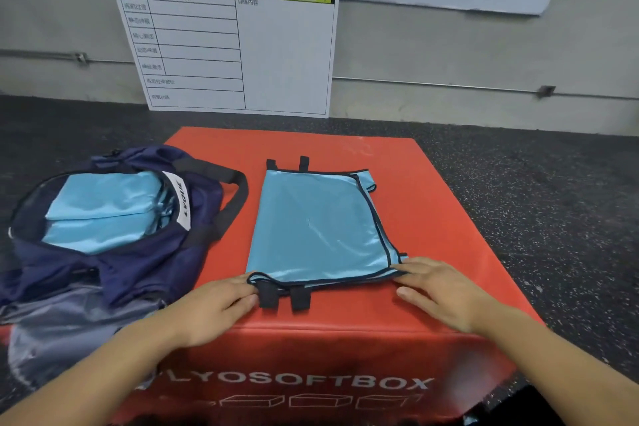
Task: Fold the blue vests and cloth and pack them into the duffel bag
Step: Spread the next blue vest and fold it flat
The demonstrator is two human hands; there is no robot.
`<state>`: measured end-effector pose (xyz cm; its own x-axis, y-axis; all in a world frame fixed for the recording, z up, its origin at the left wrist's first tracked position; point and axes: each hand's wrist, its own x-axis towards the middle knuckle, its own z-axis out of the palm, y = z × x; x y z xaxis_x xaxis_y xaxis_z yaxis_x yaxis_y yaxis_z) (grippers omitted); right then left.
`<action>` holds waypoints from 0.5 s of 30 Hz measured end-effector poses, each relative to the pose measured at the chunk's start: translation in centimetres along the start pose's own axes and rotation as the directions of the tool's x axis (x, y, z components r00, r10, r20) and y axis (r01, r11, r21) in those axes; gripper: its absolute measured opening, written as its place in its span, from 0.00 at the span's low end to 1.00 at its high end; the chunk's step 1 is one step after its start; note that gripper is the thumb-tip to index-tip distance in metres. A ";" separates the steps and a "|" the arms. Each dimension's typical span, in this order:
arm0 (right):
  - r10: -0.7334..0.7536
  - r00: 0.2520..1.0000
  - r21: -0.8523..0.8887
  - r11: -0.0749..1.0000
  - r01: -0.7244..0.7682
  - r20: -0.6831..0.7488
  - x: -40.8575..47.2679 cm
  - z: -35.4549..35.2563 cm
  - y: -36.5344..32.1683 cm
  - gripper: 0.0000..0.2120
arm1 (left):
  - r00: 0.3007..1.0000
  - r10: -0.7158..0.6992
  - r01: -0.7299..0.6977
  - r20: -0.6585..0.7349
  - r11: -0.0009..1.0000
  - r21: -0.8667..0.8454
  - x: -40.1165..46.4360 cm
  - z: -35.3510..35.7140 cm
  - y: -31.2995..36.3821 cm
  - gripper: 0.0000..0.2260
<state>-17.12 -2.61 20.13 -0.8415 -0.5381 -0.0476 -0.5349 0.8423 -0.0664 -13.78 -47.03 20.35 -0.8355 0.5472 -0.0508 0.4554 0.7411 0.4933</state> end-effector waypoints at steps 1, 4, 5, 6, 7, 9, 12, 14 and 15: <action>-0.024 1.000 0.020 1.000 0.025 -0.013 0.2 0.0 -0.8 0.32 | 0.999 -0.036 0.035 -0.016 0.999 -0.018 -0.8 -0.1 -0.5 0.24; -0.069 0.997 0.153 0.985 0.073 -0.035 1.2 0.2 -3.0 0.28 | 0.991 -0.103 0.099 -0.090 0.994 -0.049 -3.3 -0.2 -1.2 0.24; -0.070 0.997 0.217 0.973 0.077 -0.040 1.6 0.3 -3.5 0.25 | 0.989 -0.106 0.101 -0.105 0.993 -0.053 -3.8 -0.3 -1.1 0.23; -0.067 0.997 0.281 0.957 0.074 -0.035 1.9 0.0 -4.0 0.21 | 0.987 -0.106 0.099 -0.122 0.993 -0.064 -4.1 -0.5 -1.1 0.22; -0.050 0.999 0.341 0.938 0.053 -0.019 2.1 -0.3 -4.4 0.17 | 0.984 -0.112 0.100 -0.141 0.991 -0.090 -4.3 -0.7 -1.2 0.20; 0.005 1.000 0.479 0.878 0.001 -0.012 2.1 -0.7 -5.0 0.14 | 0.975 -0.133 0.102 -0.180 0.980 -0.173 -4.3 -1.2 -1.4 0.16; 0.099 0.995 0.670 0.740 -0.066 -0.012 2.1 -1.0 -5.3 0.20 | 0.962 -0.138 0.065 -0.235 0.954 -0.292 -3.7 -1.6 -1.5 0.08; 0.146 0.989 0.713 0.694 -0.097 -0.007 2.5 -1.4 -5.6 0.18 | 0.941 -0.184 0.051 -0.283 0.906 -0.420 -3.1 -2.0 -1.2 0.06; 0.156 0.988 0.745 0.661 -0.095 -0.013 3.0 -1.6 -5.7 0.16 | 0.926 -0.223 0.052 -0.305 0.875 -0.481 -2.8 -2.1 -1.2 0.07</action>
<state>-16.66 -8.98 21.99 -0.9154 -0.4000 -0.0449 -0.2172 0.5849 -0.7815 -12.61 -50.28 21.75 -0.9689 0.2227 0.1081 0.2070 0.4895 0.8470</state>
